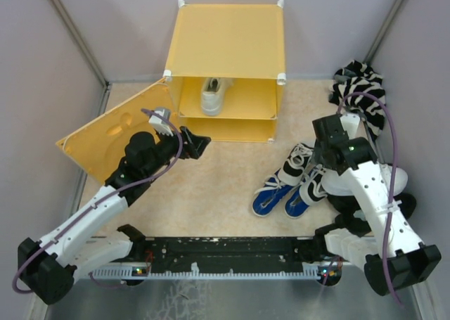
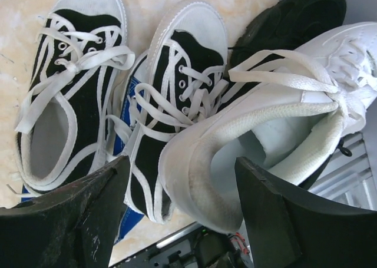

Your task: Place and organize the shoes in the shoe cabinet

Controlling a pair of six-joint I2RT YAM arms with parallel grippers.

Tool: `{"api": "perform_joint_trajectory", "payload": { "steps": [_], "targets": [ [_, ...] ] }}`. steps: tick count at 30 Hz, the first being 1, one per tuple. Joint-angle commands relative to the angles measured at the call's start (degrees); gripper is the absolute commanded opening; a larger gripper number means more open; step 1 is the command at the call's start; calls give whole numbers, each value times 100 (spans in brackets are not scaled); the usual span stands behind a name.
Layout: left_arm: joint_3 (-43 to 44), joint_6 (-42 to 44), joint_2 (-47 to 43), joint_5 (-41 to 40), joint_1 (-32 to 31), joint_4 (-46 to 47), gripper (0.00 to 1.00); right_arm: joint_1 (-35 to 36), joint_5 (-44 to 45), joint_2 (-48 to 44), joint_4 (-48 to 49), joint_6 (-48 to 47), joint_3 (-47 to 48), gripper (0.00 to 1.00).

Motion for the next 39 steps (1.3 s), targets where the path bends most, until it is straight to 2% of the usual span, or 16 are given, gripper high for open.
{"api": "perform_joint_trajectory", "payload": {
  "steps": [1,10,14,15,17,20,24,28,31,36,39],
  "targets": [
    [166,-34,-113,75,-17,-111,98,-312,-490,-88,201,37,-145,72],
    [134,-108,-160,211,-21,-101,98,-599,-1153,-322,255,389,-723,67],
    [123,-105,-255,213,-19,-128,98,-598,-1214,-435,357,613,-884,56],
    [116,-103,-267,213,-19,-147,98,-605,-1186,-463,330,626,-878,52],
    [110,-107,-307,202,-22,-177,99,-599,-1067,-535,239,630,-814,37],
    [92,-123,-340,169,-20,-169,99,-601,-703,-670,90,482,-485,2],
    [153,-124,-273,185,-21,-174,99,-602,-725,-604,-76,-61,190,0],
    [254,-119,-236,201,-19,-249,99,-541,-1441,-515,-190,-525,863,0],
    [443,-54,-200,121,-21,-464,99,221,-1710,-344,-340,-436,1416,0],
    [784,145,-153,-42,-21,-895,99,3174,-804,340,-420,341,1934,0],
    [847,205,-191,-175,-19,-1049,99,4445,-638,897,21,259,2033,0]
  ]
}}
